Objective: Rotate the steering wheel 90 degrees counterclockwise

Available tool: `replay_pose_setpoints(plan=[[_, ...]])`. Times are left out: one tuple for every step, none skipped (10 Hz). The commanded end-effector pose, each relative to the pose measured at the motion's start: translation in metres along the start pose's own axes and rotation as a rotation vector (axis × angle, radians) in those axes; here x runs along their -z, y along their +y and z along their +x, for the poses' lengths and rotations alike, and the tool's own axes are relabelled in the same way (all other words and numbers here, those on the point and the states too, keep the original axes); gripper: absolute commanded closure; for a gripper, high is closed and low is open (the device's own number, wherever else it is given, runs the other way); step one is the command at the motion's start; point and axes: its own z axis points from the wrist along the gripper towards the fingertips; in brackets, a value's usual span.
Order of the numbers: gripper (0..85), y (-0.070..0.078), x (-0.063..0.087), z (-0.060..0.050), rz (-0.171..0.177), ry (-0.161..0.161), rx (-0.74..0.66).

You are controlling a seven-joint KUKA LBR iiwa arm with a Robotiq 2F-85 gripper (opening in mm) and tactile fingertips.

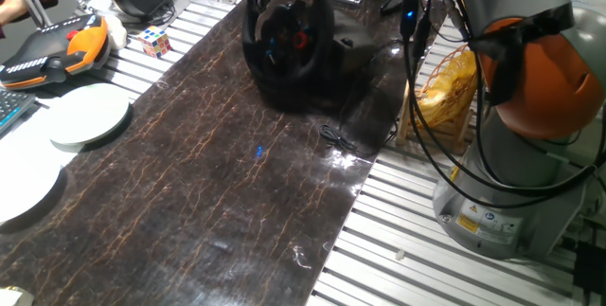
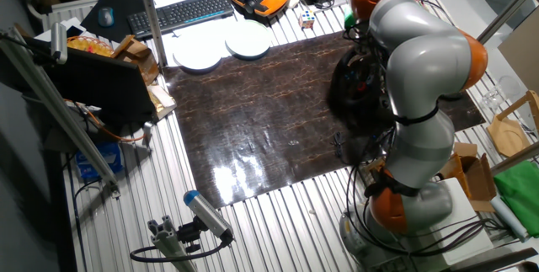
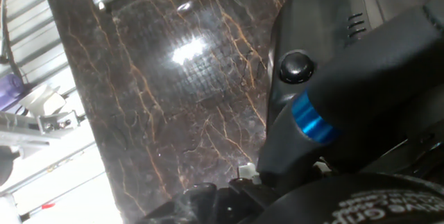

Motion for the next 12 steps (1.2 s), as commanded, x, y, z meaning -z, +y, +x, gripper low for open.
replay_pose_setpoints(plan=[[27.0,0.000,0.000,0.000,-0.007,0.004,-0.008],[9.3,0.000,-0.001,0.000,-0.009,0.010,-0.013],[0.0,0.000,-0.001,-0.001,-0.010,0.011,-0.019],[0.0,0.001,0.000,-0.001,-0.010,0.011,-0.022],[0.0,0.001,0.000,-0.001,-0.008,0.005,-0.028],[0.0,0.002,0.003,-0.003,-0.007,-0.008,-0.036],[0.0,0.005,0.007,-0.006,-0.001,-0.024,-0.049],[0.0,0.009,0.011,-0.010,0.004,-0.046,-0.066],[0.0,0.010,0.015,-0.016,-0.004,-0.078,-0.085],[0.0,0.009,0.020,-0.023,-0.014,-0.116,-0.112],[0.0,0.009,0.027,-0.031,-0.017,-0.147,-0.151],[0.0,0.009,0.035,-0.036,-0.023,-0.190,-0.193]])
